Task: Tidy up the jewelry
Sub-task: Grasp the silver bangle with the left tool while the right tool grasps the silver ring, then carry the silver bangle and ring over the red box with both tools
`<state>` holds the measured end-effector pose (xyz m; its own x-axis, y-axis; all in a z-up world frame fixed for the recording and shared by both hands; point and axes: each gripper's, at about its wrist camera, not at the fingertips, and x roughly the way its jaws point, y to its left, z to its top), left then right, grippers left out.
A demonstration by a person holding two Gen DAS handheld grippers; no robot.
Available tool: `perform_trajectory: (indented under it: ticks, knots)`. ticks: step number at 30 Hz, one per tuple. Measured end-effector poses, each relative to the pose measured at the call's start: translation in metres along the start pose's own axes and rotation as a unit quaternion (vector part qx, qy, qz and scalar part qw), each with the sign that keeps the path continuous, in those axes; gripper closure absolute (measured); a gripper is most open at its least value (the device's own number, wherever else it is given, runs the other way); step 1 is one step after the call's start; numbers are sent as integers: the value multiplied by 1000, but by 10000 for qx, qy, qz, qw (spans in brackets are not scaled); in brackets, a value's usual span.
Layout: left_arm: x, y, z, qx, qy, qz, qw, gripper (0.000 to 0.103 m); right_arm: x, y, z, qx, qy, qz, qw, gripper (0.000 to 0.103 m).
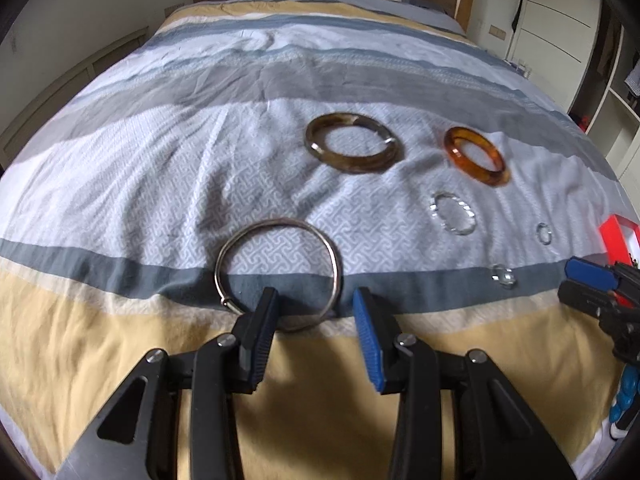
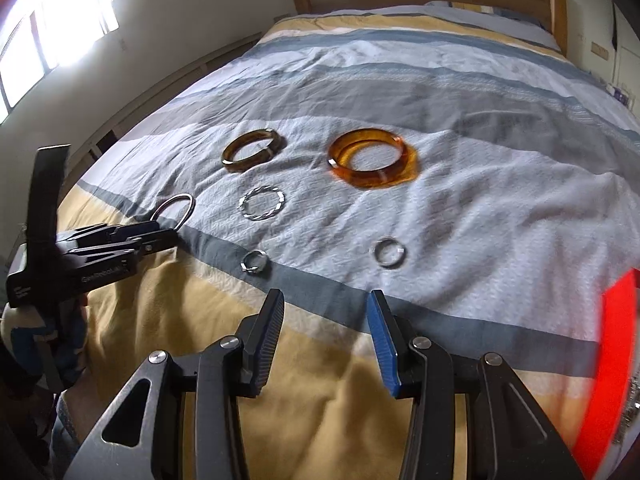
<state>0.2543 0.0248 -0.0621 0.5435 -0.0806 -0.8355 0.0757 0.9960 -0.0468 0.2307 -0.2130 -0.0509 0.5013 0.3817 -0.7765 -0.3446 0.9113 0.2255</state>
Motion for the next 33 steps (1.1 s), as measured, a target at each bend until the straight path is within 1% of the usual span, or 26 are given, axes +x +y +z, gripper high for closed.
perform_trajectory:
  ticks: [7, 10, 14, 18, 20, 21, 26, 30, 33]
  knots:
    - [11, 1, 0, 69, -9, -65, 10000, 67, 28, 21, 4, -227, 135, 211, 9994, 60]
    - [14, 1, 3, 89, -4, -90, 9999, 69, 36, 28, 10, -282, 126, 315, 9990, 66]
    - [18, -3, 6, 185, 16, -112, 9998, 78, 43, 33, 14, -299, 137, 464, 9984, 79]
    - [20, -11, 9, 377, 49, -134, 9992, 90, 49, 38, 15, -310, 160, 561, 9978, 84]
    - [21, -13, 10, 429, 57, -184, 9989, 97, 51, 38, 16, -271, 179, 577, 9978, 84]
    - [21, -13, 11, 434, 55, -215, 9988, 98, 50, 38, 16, -257, 172, 585, 9978, 84]
    - [9, -8, 9, 189, -46, -379, 9991, 99, 40, 40, 14, -276, 95, 581, 9979, 85]
    - [-7, -5, 2, -86, -102, -614, 9980, 99, 26, 42, 10, -267, 31, 586, 9979, 85]
    - [-21, -7, -3, -162, -144, -712, 9972, 99, 11, 42, 7, -255, -29, 567, 9981, 85]
